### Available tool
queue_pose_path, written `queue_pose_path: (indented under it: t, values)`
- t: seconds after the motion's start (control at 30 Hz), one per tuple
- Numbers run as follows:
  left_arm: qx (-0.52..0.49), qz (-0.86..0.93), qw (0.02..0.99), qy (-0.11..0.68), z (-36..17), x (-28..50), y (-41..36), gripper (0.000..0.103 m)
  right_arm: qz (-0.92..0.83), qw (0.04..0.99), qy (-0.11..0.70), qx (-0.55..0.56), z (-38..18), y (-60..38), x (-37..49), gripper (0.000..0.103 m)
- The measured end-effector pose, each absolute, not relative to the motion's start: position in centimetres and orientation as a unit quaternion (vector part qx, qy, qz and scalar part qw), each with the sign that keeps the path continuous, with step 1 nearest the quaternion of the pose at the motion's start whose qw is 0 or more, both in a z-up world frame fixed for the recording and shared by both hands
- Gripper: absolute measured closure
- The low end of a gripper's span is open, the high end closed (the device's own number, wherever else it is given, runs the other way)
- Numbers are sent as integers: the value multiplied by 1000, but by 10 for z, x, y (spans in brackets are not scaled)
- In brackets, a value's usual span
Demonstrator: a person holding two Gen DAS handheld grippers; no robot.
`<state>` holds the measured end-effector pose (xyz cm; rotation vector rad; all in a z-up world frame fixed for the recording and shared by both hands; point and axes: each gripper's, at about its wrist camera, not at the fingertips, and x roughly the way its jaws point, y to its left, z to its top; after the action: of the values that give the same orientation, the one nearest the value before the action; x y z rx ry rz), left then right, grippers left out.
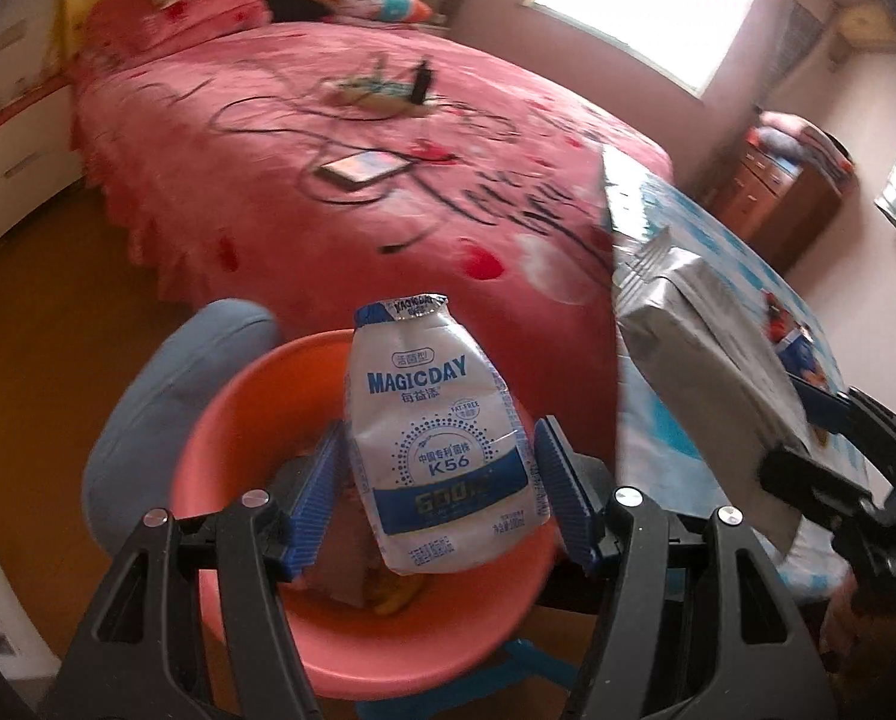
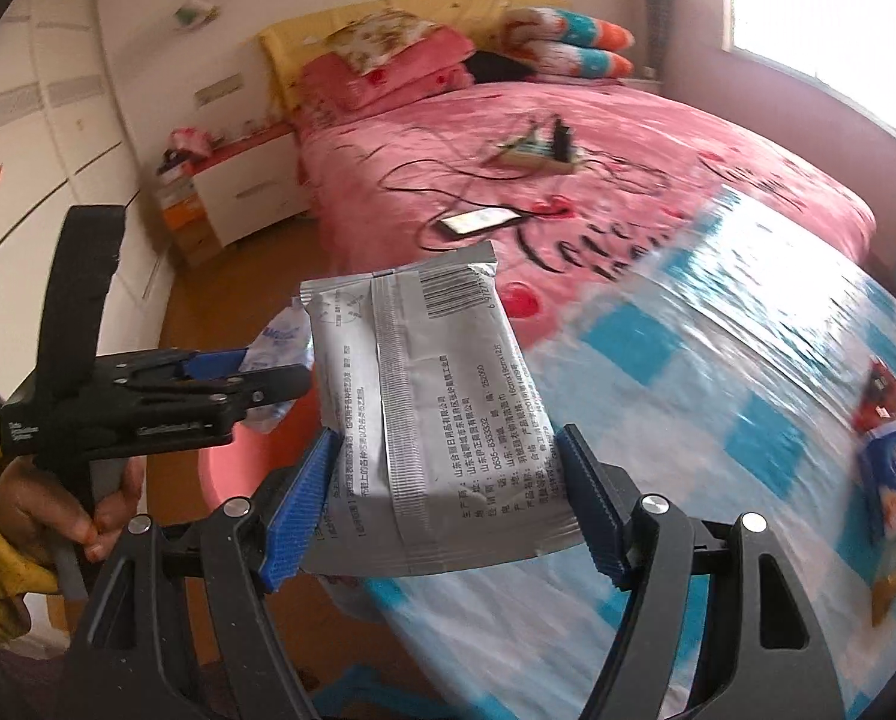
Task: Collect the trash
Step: 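Open both grippers to drop the bottle and package into the bucket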
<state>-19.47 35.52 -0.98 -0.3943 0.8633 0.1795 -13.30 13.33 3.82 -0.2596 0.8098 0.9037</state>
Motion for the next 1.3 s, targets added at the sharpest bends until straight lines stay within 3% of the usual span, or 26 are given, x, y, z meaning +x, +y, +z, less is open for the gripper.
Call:
queue_pose_path:
  t: [0.13, 0.2, 0.3, 0.67, 1.3]
  values:
    - [-211, 143, 869, 424, -24, -198, 385, 28, 451, 795, 383, -136, 26, 167, -138, 23]
    - [-224, 158, 860, 431, -31, -201, 397, 26, 454, 793, 382, -138, 23, 173, -141, 15]
    - [-231, 170, 855, 431, -37, -204, 406, 22, 453, 797, 379, -127, 22, 167, -143, 14]
    - [-236, 136, 861, 431, -36, -197, 388, 22, 389, 836, 387, -29, 24, 92, -121, 12]
    - [-192, 43, 877, 439, -7, -163, 301, 22, 328, 869, 369, 36, 25, 16, -110, 12]
